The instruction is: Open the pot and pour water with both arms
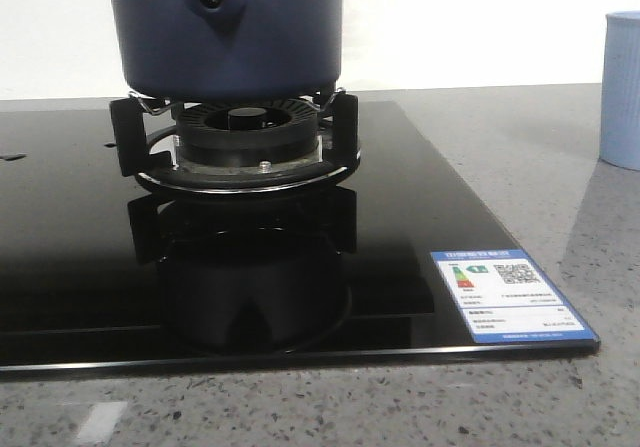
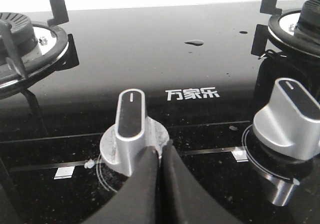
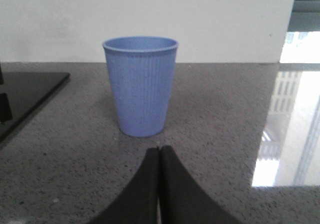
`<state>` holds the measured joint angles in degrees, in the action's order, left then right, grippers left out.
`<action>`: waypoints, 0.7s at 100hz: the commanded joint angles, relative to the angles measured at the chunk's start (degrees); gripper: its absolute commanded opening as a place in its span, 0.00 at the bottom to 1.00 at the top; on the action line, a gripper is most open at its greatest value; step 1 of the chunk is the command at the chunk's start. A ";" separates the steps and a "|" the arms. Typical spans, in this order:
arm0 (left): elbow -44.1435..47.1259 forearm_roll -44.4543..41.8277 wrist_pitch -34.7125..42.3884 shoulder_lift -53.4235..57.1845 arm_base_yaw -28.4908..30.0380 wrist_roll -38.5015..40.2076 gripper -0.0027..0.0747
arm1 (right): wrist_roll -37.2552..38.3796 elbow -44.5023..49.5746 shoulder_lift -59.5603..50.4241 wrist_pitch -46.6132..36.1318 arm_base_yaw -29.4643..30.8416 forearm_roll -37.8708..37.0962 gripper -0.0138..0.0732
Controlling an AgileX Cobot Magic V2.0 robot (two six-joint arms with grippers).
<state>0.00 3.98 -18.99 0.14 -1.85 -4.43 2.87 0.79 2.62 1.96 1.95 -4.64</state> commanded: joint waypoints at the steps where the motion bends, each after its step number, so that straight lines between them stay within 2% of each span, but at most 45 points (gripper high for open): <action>1: 2.22 0.78 2.69 1.55 0.21 0.46 0.01 | 0.59 0.29 -1.68 1.11 1.33 -1.07 0.08; 23: 2.22 0.78 2.69 1.55 0.21 0.46 0.01 | 0.59 0.29 -4.52 15.44 1.41 -1.07 0.08; 70: 2.22 0.78 2.69 1.55 0.21 0.46 0.01 | 0.16 0.29 -4.52 15.59 1.41 -1.07 0.08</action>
<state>0.00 4.02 -18.99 0.14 -1.59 -4.43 3.19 0.79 -0.63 18.54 3.04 -4.90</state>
